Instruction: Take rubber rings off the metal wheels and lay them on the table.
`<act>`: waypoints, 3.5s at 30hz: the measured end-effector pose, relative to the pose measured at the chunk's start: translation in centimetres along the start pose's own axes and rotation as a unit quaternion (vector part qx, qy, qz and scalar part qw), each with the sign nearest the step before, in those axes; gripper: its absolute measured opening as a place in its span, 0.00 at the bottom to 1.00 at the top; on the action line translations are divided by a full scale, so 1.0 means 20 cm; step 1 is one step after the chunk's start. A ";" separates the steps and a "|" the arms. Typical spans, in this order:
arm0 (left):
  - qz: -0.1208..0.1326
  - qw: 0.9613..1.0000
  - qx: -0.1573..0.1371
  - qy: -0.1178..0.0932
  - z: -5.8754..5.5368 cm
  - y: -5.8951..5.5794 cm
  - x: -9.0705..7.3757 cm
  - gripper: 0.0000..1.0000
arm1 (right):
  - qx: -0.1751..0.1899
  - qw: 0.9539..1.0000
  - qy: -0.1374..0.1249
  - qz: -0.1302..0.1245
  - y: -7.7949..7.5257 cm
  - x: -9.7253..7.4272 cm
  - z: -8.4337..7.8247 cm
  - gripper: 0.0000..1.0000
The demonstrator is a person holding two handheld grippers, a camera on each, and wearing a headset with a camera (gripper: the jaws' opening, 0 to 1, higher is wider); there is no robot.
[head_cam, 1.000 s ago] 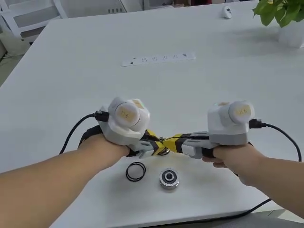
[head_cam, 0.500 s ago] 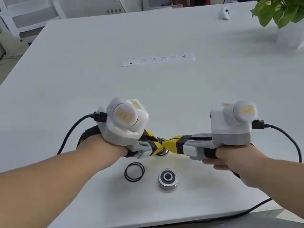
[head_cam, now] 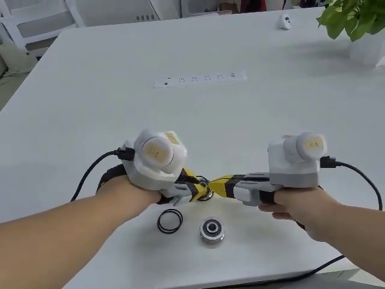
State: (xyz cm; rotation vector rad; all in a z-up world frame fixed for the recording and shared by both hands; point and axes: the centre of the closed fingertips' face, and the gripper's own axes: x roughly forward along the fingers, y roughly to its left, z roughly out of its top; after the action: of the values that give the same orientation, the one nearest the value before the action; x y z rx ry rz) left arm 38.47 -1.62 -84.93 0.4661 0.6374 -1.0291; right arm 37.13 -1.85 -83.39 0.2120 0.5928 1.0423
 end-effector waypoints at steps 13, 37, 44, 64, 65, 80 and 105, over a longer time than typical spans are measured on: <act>-0.002 1.000 -0.001 -0.021 0.03 -0.02 -0.09 0.23 | -0.003 1.000 -0.003 -0.001 0.02 -0.01 0.02 0.00; 0.002 0.999 -0.002 -0.051 0.03 -0.05 -0.33 0.49 | -0.016 1.000 -0.007 0.006 0.10 -0.04 0.09 0.00; 0.005 0.999 0.007 -0.048 0.01 -0.06 -0.39 0.56 | -0.021 1.000 -0.010 0.011 0.11 -0.04 0.12 0.00; 0.011 0.998 -0.018 -0.057 -0.09 -0.08 -0.54 0.72 | -0.028 0.999 0.008 0.039 0.21 0.04 0.11 0.00; 0.011 0.998 -0.019 -0.056 -0.10 -0.08 -0.55 0.72 | -0.029 0.999 0.011 0.041 0.22 0.04 0.11 0.00; 0.017 0.998 -0.028 -0.049 -0.21 -0.08 -0.60 0.74 | -0.027 0.997 0.042 0.060 0.28 0.12 0.04 0.00; 0.020 0.998 -0.042 -0.042 -0.30 -0.05 -0.62 0.74 | -0.016 0.991 0.100 0.088 0.32 0.21 -0.13 0.00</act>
State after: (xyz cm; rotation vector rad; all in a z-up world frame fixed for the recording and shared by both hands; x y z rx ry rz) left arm 31.52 9.56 -80.88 0.3583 0.5919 -0.9750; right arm 32.45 4.73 -84.21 0.1336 0.7472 1.2519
